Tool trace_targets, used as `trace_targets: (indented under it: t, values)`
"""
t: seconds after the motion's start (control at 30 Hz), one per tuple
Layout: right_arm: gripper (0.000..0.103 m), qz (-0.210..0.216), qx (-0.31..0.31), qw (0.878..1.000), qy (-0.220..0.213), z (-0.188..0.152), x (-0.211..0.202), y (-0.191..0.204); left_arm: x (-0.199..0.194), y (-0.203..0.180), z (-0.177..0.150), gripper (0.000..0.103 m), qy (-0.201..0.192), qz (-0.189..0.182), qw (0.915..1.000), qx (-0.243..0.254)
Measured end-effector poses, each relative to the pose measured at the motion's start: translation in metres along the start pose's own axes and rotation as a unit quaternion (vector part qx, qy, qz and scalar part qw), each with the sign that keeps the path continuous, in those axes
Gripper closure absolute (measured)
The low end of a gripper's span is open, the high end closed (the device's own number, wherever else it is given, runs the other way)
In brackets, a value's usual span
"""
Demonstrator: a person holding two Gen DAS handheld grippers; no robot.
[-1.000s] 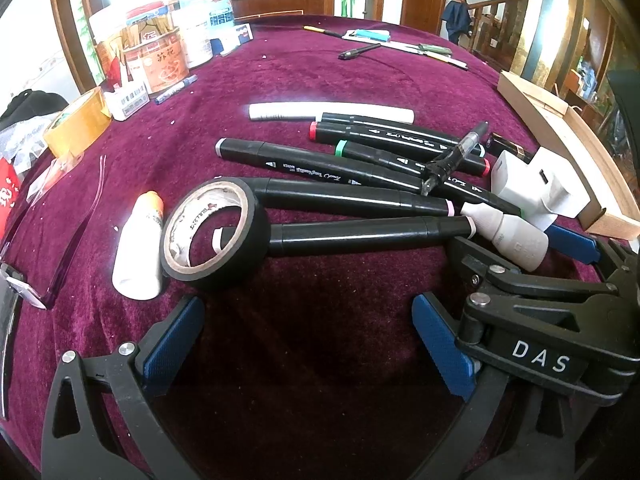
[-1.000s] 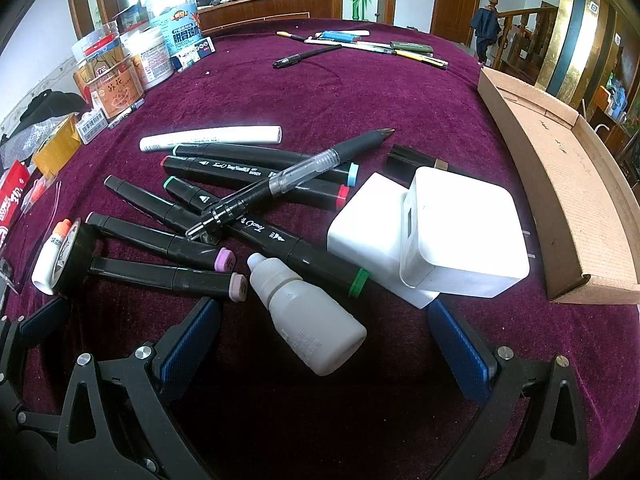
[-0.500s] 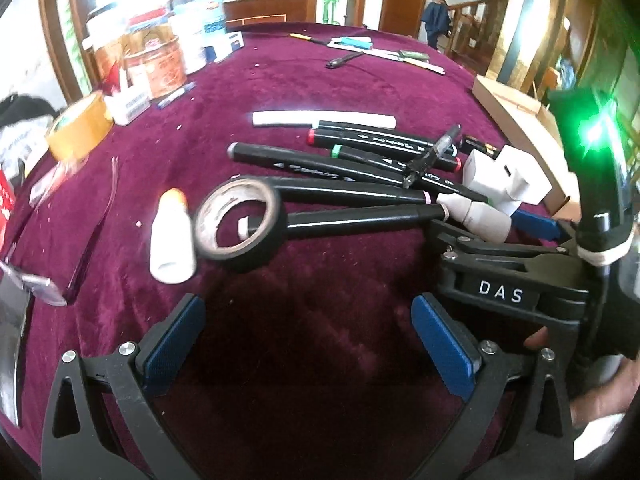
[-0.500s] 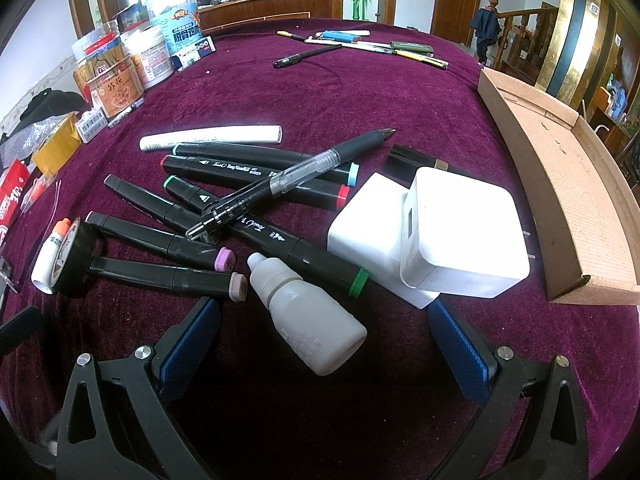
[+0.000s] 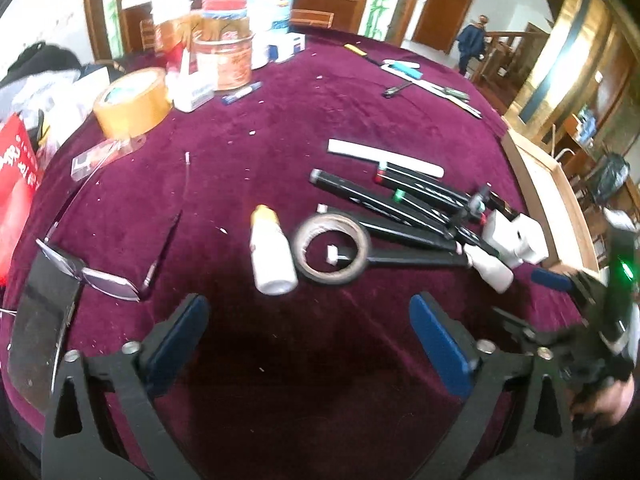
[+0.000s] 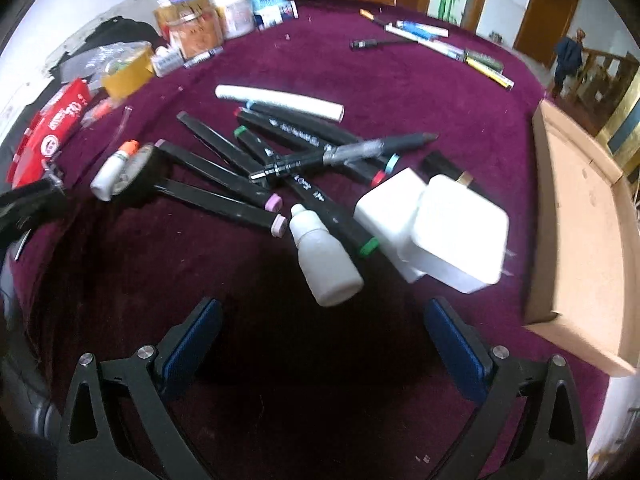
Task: Organize rigid objects
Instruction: 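Move left tool to orange-capped bottle while right tool approaches white dropper bottle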
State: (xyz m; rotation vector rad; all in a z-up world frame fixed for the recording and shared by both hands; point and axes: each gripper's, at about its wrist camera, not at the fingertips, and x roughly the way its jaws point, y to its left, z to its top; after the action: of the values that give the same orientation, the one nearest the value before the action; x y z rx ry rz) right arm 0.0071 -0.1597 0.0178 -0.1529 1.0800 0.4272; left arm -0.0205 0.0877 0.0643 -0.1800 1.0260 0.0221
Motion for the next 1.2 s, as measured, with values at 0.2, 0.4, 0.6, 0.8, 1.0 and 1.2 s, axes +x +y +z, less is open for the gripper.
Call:
trace_targets:
  t: [0.2,0.4,0.6,0.8,1.0,1.2]
  values:
    - [0.004,0.01,0.017,0.999,-0.034,0.001,-0.024,-0.02,0.026,0.02,0.019,0.033,0.048,-0.012,0.998,-0.039]
    - [0.004,0.018,0.054,0.998,-0.042,-0.005,-0.04,-0.046,0.052,0.022,0.028,0.055,0.088,-0.015,0.9953,-0.039]
    - [0.007,0.053,0.066,0.996,-0.042,-0.008,-0.046,-0.06,0.072,0.019,0.032,0.057,0.105,-0.003,0.994,-0.033]
    - [0.048,0.097,0.027,0.995,-0.023,0.005,-0.037,-0.045,0.074,0.006,0.029,0.058,0.086,0.028,0.9957,0.019]
    - [0.06,0.101,-0.019,0.995,0.006,0.024,-0.013,-0.027,0.066,0.006,0.019,0.069,0.085,0.027,0.9958,0.016]
    - [0.067,0.107,-0.038,0.992,0.053,0.04,0.017,-0.019,0.066,0.007,0.017,0.069,0.085,0.024,0.9959,0.018]
